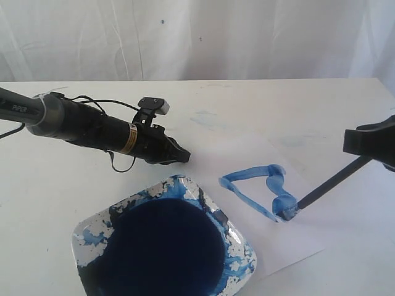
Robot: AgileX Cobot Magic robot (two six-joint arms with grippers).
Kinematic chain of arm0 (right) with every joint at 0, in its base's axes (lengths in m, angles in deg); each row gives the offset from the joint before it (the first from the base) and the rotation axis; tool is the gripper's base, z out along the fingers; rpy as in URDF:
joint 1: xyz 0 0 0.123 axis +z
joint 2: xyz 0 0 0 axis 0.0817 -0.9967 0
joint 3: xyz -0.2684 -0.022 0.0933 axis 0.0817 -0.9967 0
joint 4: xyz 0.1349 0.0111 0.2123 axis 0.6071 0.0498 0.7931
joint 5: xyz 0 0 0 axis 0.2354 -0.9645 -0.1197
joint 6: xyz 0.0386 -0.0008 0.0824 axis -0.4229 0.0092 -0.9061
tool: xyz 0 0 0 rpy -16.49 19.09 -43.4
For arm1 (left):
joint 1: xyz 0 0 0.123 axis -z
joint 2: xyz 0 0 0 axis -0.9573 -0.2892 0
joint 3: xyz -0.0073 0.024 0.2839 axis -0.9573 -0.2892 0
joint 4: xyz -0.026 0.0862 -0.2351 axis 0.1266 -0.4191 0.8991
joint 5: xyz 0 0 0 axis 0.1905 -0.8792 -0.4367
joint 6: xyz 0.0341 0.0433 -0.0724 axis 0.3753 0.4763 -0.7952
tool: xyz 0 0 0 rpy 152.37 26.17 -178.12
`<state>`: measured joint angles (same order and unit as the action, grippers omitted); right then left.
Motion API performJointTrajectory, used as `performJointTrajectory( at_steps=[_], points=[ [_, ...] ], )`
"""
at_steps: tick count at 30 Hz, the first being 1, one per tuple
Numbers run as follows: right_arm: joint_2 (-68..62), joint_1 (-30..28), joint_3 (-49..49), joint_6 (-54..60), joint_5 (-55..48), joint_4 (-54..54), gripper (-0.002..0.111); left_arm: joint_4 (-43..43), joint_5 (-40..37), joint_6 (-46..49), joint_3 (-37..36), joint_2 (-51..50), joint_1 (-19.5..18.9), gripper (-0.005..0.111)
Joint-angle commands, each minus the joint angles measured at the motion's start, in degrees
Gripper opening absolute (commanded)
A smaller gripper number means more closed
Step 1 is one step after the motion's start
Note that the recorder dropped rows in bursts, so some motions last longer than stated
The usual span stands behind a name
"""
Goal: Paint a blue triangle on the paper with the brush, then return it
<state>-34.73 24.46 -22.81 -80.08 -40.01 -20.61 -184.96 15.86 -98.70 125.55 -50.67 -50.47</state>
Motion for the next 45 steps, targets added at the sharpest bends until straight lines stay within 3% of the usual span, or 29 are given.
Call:
performJointTrajectory(
  at_steps=[1,16,26,45],
  points=[
    [0.6,0.1,1.4,0.3,-0.6,-1.8,0.0,-0.9,-0.9,-0.1,0.3,0.3,0.4,0.0],
    [-6.1,0.1,2.5,-7.5,12.9,-18.6,0.0,-0.9,-0.9,-0.1,0.3,0.3,0.4,0.0],
    [-17.2,-1.1,4.0,-7.8,19.9,-19.9,0.0,-0.9,-0.9,-0.1,0.3,0.3,0.4,0.0],
    [-20.0,-1.2,7.9,-7.8,15.9,-25.2,0.0,-0.9,-0.9,-0.1,0.3,0.3,0.4,0.0]
  ],
)
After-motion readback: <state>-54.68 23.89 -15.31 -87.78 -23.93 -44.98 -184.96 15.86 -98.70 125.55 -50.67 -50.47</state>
